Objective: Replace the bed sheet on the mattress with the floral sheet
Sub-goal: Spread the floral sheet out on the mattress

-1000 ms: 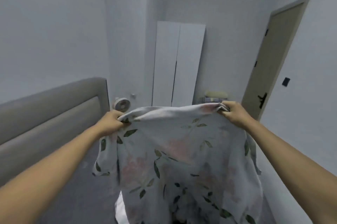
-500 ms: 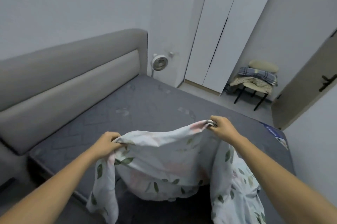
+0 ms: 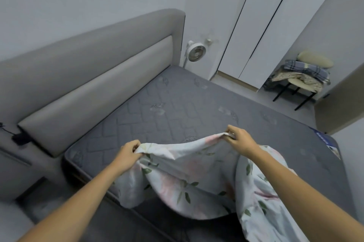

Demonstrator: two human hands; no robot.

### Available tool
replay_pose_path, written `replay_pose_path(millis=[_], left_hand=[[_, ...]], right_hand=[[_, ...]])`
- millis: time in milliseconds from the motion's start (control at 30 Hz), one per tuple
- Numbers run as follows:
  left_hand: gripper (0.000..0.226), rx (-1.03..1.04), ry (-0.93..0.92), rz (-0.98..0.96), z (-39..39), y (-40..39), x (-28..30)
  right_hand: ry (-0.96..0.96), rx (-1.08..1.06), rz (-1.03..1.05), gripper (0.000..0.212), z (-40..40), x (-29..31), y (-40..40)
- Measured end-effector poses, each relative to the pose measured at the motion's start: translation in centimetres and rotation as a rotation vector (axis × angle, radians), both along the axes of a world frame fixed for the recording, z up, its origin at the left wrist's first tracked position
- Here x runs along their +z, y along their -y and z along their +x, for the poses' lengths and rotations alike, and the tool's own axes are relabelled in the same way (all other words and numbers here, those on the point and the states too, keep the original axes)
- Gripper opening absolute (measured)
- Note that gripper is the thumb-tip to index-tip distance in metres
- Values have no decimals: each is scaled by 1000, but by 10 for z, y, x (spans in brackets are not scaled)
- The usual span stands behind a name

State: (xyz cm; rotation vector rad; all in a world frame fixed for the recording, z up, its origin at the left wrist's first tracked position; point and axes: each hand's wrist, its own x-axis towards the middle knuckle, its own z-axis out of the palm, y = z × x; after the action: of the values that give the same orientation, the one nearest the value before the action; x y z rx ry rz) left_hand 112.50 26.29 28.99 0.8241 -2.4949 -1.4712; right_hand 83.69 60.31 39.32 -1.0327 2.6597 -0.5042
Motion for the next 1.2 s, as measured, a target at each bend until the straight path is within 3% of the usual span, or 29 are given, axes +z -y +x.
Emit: replay_pose_path(millis=[200,633,900,1100,1200], left_hand=[[23,-38,-11,59,-25,15,-1],[21,-80,123,-146,-87,70,-12],[36,-210,97,-99,-161,133,-39],[41,-438,48,-90,-184,137,-62],[30,-541,56,-107,-187,124,-75]], right_hand=[[18,-22,-34,20,-13,-11,28],[90,-23,-103,36,-31,-50,86],[101,-262,-94,29,-26,-69,127],[131,-412,-101,24,3,-79,164],[132,-465,-124,23,22,-81,168]])
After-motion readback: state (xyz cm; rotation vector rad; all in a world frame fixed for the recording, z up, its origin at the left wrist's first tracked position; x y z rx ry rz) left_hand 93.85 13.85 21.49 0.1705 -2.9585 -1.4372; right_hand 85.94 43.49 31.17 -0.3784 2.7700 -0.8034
